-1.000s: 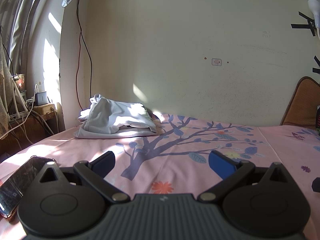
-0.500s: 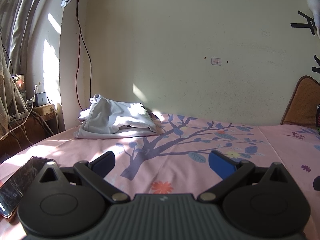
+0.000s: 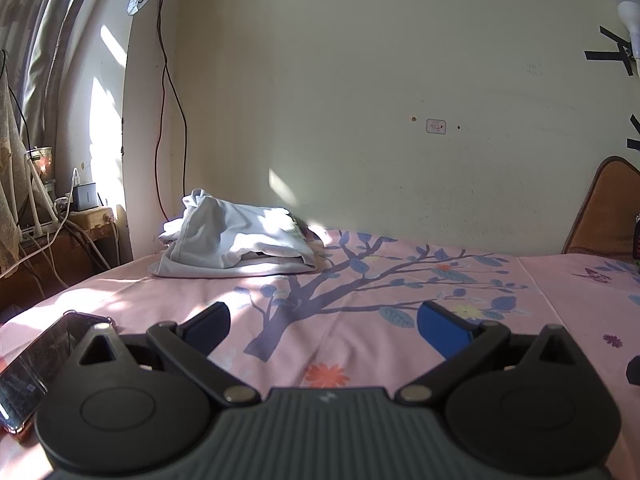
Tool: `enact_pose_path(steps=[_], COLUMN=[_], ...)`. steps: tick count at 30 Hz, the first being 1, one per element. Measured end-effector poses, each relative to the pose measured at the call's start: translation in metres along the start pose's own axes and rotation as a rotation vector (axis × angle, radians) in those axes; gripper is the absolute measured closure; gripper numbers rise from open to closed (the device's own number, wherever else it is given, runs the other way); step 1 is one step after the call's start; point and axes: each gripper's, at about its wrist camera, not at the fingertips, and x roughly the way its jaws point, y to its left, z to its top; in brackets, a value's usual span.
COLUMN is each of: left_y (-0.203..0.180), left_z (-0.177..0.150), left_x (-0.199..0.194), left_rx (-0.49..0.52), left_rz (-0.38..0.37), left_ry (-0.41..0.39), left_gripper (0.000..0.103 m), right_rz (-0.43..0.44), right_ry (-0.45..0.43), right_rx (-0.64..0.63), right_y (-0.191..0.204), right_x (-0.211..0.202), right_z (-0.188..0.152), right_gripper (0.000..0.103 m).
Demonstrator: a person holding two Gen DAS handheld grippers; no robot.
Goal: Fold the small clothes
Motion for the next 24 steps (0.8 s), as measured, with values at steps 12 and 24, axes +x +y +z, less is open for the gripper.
enact_pose_path(steps=[12, 24], left_y=[0.000, 0.006], left_z=[0.000, -0.001], left_x=[0.002, -0.001], left_rx=[-0.004, -0.028], left_rz=[-0.010, 0.000], left_ry=[0.023, 0.030], left_gripper=[0.000, 0.000], right_rz=[0.005, 0.093], right_ry=[0.006, 0.029], right_rx=[0.001, -0.103], right_y=[0.000, 0.035], right_x=[0.001, 0.005], right_z=[0.000, -0.002], right_gripper=[0.028, 0.028])
